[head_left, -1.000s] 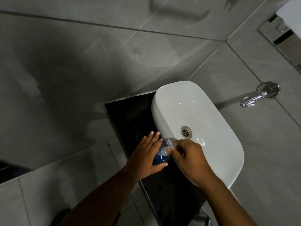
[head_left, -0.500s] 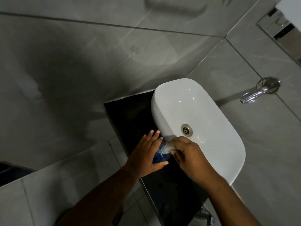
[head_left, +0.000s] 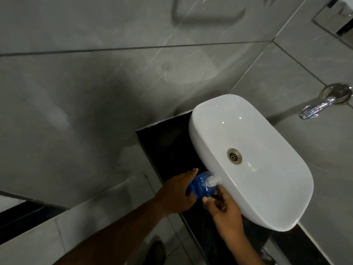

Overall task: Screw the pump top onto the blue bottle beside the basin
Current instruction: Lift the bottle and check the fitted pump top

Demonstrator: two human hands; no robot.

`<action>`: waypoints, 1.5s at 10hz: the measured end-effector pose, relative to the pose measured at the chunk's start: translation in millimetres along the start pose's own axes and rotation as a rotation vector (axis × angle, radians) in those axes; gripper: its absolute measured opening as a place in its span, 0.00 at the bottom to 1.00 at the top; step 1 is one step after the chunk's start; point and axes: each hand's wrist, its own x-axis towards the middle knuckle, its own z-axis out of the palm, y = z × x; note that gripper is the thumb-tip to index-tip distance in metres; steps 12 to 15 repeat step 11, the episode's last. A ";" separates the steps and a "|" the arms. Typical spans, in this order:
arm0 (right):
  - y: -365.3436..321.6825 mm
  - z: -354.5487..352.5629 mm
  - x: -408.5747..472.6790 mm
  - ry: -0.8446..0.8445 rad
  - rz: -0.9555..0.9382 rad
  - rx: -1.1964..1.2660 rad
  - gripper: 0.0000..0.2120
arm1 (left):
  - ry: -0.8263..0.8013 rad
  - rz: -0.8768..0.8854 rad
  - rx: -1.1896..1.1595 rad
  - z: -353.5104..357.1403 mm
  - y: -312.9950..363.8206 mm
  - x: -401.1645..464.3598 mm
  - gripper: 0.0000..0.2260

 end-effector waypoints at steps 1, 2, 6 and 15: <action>-5.4 16.5 11.2 0.034 -0.056 -0.064 0.23 | 0.044 -0.127 -0.146 -4.0 4.9 6.5 0.30; -16.5 35.1 29.0 0.058 -0.109 -0.104 0.18 | 0.079 -0.174 -0.210 -18.3 -0.4 13.8 0.28; -77.2 111.8 115.9 -0.091 -0.313 -0.131 0.11 | 0.160 -0.329 -0.109 -119.6 -34.4 57.5 0.32; -196.0 45.7 76.9 0.109 -0.368 0.387 0.10 | 0.206 -0.239 0.259 -160.5 -13.3 45.5 0.30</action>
